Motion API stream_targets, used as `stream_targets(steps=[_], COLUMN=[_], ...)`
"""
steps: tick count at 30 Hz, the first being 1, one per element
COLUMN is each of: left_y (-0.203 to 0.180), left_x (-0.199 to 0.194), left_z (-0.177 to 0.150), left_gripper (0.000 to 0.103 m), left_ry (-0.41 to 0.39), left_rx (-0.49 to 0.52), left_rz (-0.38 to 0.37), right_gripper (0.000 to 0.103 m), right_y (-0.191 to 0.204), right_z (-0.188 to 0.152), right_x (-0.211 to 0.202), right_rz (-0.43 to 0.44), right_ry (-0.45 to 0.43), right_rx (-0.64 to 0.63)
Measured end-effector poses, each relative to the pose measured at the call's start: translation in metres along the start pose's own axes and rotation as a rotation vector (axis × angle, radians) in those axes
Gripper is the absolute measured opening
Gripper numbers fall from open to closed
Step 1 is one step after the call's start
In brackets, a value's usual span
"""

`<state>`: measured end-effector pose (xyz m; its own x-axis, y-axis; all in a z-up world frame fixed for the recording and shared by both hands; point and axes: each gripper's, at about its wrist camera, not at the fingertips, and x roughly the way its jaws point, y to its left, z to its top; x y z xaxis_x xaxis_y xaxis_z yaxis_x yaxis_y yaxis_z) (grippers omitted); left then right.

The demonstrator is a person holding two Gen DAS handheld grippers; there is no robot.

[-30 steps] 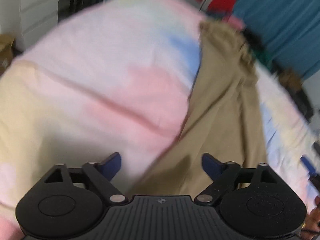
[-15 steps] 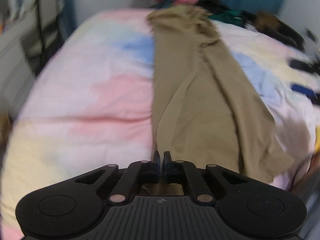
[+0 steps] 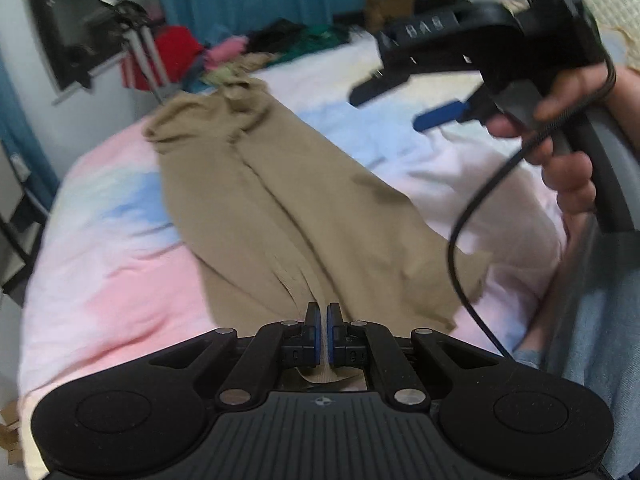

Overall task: Fold clothes
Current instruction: 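Grasp the hem end of the tan shirt strip with both tools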

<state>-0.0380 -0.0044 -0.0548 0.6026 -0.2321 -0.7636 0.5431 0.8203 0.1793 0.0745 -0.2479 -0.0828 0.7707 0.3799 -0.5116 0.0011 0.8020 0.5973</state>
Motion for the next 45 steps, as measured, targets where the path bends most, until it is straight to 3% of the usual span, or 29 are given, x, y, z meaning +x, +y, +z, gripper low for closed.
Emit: stream_targets(steps=[3,6,8,10,12,16,20,26,31,34,37,42,45], left_y=[0.001,0.006,0.012,0.023,0.038,0.089,0.138,0.17,0.164,0.144,0.128,0.112,0.107], left_x=[0.018,0.031,0.03,0.022,0.016,0.015,0.031,0.068,0.071,0.071,0.071,0.066,0.067], left_z=[-0.001,-0.003,-0.004,-0.007,-0.009,-0.021,-0.037,-0.055,-0.052,-0.046,-0.049,-0.047,-0.048], left_gripper=[0.007,0.025,0.06,0.068,0.074,0.083,0.083,0.083,0.086,0.086,0.085,0.07,0.059], left_ry=[0.054,0.108,0.112,0.084,0.057,-0.011,-0.039,0.054,0.044,0.064,0.111,0.164,0.177], left_rx=[-0.018,-0.05,-0.088,-0.139,-0.225,-0.521,-0.815,-1.061,-1.023,-0.971,-0.94,-0.87,-0.863], left_rz=[-0.06,-0.131,-0.166,-0.203,-0.249,-0.33,-0.359,-0.314,-0.347,-0.392,-0.475,-0.477,-0.465], right_gripper=[0.08,0.08,0.08,0.08,0.08,0.08,0.079,0.079,0.078,0.071,0.071,0.07,0.059], right_y=[-0.002,-0.003,-0.007,-0.014,-0.024,-0.036,-0.04,-0.042,-0.044,-0.044,-0.042,-0.033,-0.025], right_z=[-0.001,-0.003,-0.006,-0.01,-0.018,-0.032,-0.042,-0.047,-0.054,-0.061,-0.068,-0.08,-0.088], right_x=[0.001,0.002,0.001,0.001,-0.002,-0.006,-0.004,0.007,0.026,0.032,0.033,0.024,0.013], right_rz=[-0.006,-0.007,0.014,0.049,0.09,0.126,0.128,0.118,0.068,0.112,0.154,0.156,0.124], right_ry=[0.011,0.03,0.052,0.08,0.109,0.144,0.168,0.176,0.238,0.289,0.336,0.385,0.381], right_rx=[0.004,0.005,0.028,0.084,0.157,0.255,0.299,0.31,0.318,0.347,0.375,0.373,0.326])
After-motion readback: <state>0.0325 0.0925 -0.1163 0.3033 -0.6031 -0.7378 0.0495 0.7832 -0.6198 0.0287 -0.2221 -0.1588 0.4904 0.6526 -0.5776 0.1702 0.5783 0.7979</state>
